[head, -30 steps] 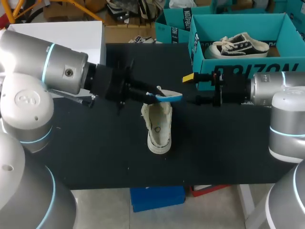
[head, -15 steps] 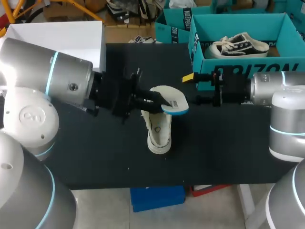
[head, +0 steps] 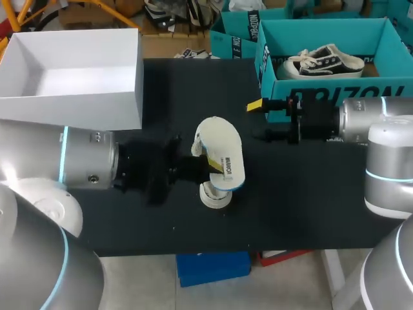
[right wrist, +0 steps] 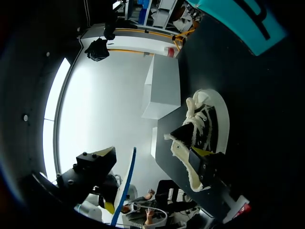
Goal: Take the shoe out of the shoebox, open the shoe tongue, remove and reinsert the insole, then place the shoe into the shoebox
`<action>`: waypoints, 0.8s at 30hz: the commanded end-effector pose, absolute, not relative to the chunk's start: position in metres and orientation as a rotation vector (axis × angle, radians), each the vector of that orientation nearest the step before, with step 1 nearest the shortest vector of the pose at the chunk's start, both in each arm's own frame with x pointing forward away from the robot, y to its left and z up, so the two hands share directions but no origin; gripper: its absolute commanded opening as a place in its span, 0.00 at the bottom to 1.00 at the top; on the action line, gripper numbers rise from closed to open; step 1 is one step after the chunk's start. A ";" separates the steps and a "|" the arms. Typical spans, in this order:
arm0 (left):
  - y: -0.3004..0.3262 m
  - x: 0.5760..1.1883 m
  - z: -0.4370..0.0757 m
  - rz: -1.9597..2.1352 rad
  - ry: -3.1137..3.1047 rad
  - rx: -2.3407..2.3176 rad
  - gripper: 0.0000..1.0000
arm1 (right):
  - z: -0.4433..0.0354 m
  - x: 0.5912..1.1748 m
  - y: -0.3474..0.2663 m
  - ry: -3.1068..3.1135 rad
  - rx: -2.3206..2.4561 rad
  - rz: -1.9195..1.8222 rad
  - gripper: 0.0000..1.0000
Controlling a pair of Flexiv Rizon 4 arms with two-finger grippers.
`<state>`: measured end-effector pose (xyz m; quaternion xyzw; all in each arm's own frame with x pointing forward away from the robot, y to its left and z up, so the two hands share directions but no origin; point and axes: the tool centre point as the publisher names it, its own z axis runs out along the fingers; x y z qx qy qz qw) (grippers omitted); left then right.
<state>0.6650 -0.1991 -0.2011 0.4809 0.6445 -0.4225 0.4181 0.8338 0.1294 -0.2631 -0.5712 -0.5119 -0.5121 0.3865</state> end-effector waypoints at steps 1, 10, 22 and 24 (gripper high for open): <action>-0.184 0.664 -0.217 -1.106 1.450 1.108 0.00 | -0.264 0.834 0.131 -1.302 -1.457 -1.305 1.00; -0.179 0.682 -0.239 -1.031 1.362 1.174 0.00 | -0.264 0.834 0.131 -1.302 -1.457 -1.305 1.00; -0.188 0.690 -0.258 -0.999 1.390 1.242 0.00 | -0.264 0.834 0.131 -1.302 -1.457 -1.305 1.00; -0.188 0.690 -0.258 -0.999 1.390 1.242 0.00 | -0.264 0.834 0.131 -1.302 -1.457 -1.305 1.00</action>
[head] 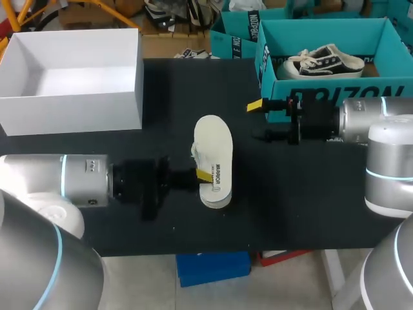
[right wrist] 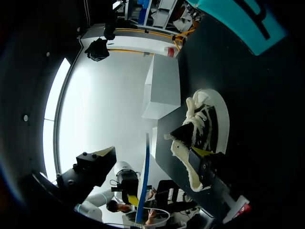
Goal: Take the shoe out of the shoebox, open the shoe tongue, remove and reinsert the insole, then place the shoe into the shoebox
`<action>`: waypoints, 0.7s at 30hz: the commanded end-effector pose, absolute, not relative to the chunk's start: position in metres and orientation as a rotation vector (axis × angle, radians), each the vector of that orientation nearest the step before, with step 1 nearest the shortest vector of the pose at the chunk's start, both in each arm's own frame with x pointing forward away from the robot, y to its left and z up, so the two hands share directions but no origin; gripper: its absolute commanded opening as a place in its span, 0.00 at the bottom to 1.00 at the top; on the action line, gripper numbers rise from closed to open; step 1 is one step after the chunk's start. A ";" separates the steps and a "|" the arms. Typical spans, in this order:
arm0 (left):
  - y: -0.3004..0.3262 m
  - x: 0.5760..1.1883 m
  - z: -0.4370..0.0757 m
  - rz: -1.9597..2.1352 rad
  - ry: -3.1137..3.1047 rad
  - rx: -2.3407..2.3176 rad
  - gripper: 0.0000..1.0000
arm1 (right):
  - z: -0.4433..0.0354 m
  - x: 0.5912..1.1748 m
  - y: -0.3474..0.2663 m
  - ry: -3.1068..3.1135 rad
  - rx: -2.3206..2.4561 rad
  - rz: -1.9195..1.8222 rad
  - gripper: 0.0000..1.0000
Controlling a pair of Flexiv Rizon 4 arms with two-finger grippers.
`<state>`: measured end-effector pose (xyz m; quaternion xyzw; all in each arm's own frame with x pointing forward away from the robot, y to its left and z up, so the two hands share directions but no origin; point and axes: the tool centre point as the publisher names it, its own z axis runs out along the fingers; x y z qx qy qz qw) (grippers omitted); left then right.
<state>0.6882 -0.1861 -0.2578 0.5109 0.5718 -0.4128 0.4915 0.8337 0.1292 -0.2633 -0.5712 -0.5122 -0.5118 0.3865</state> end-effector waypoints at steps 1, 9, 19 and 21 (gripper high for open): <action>-0.188 0.690 -0.258 -0.999 1.390 1.242 0.00 | -0.264 0.834 0.131 -1.302 -1.457 -1.305 1.00; -0.192 0.688 -0.255 -0.961 1.380 1.240 0.00 | -0.264 0.834 0.131 -1.302 -1.457 -1.305 1.00; -0.214 0.677 -0.260 -0.847 1.270 1.273 0.00 | -0.264 0.834 0.131 -1.302 -1.457 -1.305 1.00; -0.215 0.677 -0.264 -0.846 1.276 1.269 0.00 | -0.264 0.834 0.131 -1.302 -1.457 -1.305 1.00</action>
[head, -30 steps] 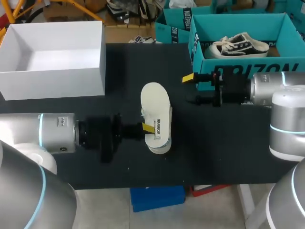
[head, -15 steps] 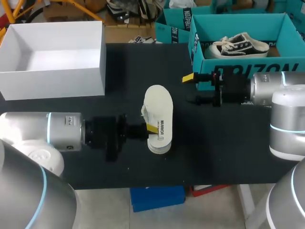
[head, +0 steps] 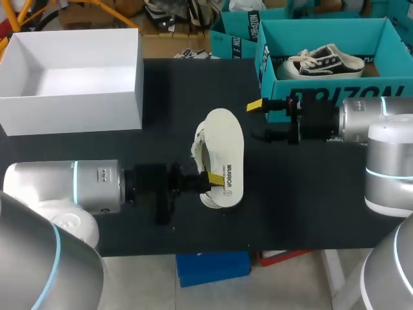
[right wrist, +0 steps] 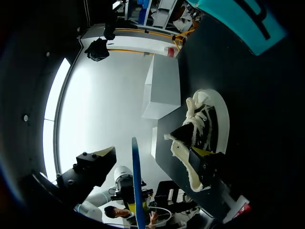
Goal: Take the shoe out of the shoebox, open the shoe tongue, remove and reinsert the insole, then place the shoe into the shoebox
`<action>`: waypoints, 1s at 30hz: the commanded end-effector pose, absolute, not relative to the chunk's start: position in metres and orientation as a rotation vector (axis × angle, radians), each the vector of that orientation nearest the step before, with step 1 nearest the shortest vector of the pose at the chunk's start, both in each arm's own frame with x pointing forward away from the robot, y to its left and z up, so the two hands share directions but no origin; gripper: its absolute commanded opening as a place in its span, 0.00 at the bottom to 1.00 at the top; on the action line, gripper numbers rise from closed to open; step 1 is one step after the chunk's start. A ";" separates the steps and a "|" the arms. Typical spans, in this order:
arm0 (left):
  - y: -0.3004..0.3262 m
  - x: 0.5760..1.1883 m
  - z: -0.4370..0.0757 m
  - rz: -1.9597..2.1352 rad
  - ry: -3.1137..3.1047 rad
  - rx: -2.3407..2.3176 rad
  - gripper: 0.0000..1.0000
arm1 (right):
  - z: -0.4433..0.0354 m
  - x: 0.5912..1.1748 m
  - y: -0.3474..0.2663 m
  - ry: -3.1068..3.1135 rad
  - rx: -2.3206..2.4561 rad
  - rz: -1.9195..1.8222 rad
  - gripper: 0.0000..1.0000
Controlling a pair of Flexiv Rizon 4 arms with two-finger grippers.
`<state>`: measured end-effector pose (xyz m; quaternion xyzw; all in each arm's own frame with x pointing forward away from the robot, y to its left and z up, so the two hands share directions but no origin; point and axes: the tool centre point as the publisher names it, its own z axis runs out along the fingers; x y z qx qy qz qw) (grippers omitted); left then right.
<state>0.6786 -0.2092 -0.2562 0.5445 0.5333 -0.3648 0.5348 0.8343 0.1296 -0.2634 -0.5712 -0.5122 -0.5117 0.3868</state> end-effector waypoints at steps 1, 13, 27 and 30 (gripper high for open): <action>-0.215 0.677 -0.265 -0.846 1.275 1.270 0.00 | -0.264 0.834 0.131 -1.302 -1.457 -1.305 1.00; -0.201 0.702 -0.282 -0.810 1.288 1.249 0.00 | -0.264 0.834 0.131 -1.302 -1.457 -1.305 1.00; -0.201 0.723 -0.272 -0.764 1.315 1.281 0.00 | -0.264 0.834 0.131 -1.302 -1.457 -1.305 1.00; -0.201 0.723 -0.272 -0.764 1.315 1.281 0.00 | -0.264 0.834 0.131 -1.302 -1.457 -1.305 1.00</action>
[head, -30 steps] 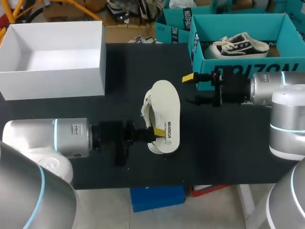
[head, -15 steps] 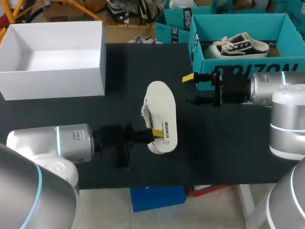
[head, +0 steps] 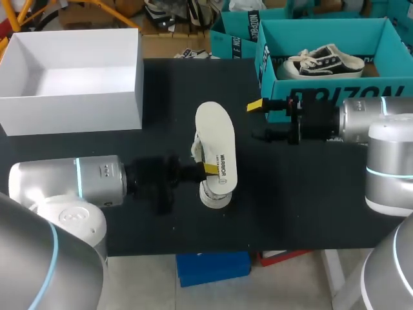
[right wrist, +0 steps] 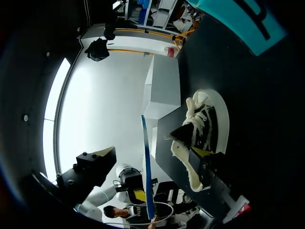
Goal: Take the shoe out of the shoebox, open the shoe tongue, remove and reinsert the insole, then place the shoe into the shoebox
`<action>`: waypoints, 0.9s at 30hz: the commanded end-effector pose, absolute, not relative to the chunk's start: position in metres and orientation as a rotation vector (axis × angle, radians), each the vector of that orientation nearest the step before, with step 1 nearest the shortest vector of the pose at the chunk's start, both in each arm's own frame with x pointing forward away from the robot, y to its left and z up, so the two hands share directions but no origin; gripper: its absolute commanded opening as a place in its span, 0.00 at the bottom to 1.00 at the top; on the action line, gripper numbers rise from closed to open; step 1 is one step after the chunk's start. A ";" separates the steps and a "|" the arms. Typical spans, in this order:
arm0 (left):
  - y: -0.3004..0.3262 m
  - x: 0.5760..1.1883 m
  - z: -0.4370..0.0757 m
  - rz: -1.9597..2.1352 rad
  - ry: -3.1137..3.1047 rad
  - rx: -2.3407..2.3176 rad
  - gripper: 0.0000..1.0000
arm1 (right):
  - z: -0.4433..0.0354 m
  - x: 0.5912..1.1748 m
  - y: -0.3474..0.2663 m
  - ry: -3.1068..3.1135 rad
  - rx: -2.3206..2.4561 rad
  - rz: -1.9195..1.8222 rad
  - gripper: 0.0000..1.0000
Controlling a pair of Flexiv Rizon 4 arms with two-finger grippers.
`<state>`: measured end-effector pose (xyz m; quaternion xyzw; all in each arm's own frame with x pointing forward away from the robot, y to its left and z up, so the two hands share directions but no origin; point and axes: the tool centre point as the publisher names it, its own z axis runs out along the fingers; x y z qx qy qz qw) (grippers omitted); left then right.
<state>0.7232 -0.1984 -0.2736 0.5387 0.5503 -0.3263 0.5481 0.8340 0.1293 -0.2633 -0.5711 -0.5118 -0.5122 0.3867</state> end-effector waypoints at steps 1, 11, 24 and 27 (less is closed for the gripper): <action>-0.201 0.723 -0.272 -0.764 1.315 1.281 0.00 | -0.264 0.834 0.131 -1.302 -1.457 -1.305 1.00; -0.201 0.723 -0.272 -0.764 1.315 1.281 0.00 | -0.264 0.834 0.131 -1.302 -1.457 -1.305 1.00; -0.201 0.723 -0.272 -0.764 1.315 1.281 0.00 | -0.268 0.822 0.151 -1.354 -1.297 -1.218 1.00; -0.201 0.723 -0.272 -0.764 1.315 1.281 0.00 | -0.269 0.818 0.154 -1.377 -1.265 -1.192 1.00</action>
